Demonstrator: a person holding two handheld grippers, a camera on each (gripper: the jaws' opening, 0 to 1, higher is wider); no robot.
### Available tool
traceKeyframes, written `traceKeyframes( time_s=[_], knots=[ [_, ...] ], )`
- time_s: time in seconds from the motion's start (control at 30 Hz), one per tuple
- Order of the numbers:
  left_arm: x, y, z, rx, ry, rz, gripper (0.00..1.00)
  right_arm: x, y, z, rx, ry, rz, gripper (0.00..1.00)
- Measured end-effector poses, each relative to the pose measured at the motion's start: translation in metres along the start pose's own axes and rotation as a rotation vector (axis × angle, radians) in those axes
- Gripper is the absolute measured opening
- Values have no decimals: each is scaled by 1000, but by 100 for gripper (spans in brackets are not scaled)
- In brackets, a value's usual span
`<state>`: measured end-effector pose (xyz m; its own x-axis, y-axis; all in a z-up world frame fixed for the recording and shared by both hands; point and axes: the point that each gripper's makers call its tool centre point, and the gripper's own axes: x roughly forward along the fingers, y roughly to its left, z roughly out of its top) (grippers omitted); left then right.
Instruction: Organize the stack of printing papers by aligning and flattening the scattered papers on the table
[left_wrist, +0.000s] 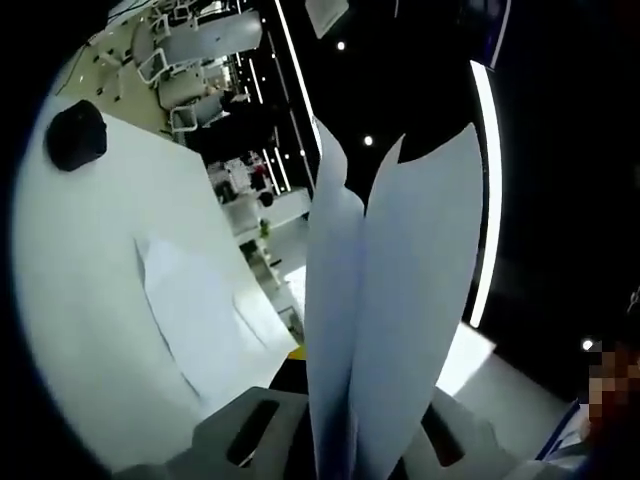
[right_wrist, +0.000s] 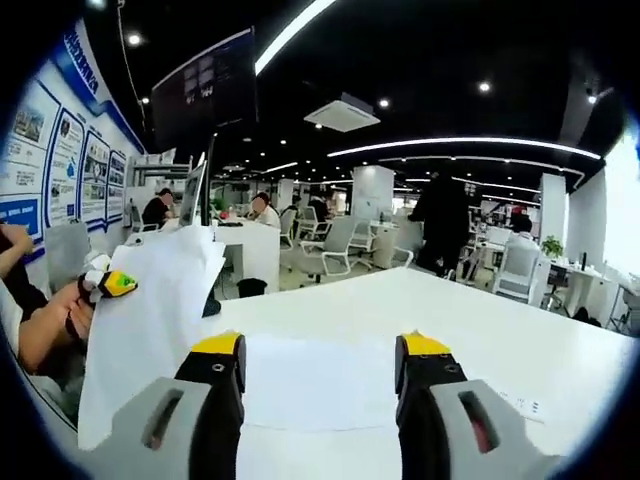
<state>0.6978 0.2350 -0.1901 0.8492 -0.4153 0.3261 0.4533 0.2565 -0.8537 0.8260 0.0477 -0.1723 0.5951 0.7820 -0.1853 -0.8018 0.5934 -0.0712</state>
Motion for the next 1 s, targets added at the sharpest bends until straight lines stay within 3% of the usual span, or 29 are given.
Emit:
traceKeyframes(
  time_s=[0.27,0.4,0.6,1.0],
  knots=[
    [-7,-4,6,0,-4,-6,6,-12,1,-7,-11,13,-26,70],
    [-11,-7,9,3,-5,-15,6,-33,-8,-18,-47,61,-71,76],
    [-16,-7,9,-7,-4,-24,6,-68,-14,-10,-27,24,-101,88],
    [-24,-5,16,-9,-4,-32,6,-112,-25,-18,0,53,-137,89]
  ],
)
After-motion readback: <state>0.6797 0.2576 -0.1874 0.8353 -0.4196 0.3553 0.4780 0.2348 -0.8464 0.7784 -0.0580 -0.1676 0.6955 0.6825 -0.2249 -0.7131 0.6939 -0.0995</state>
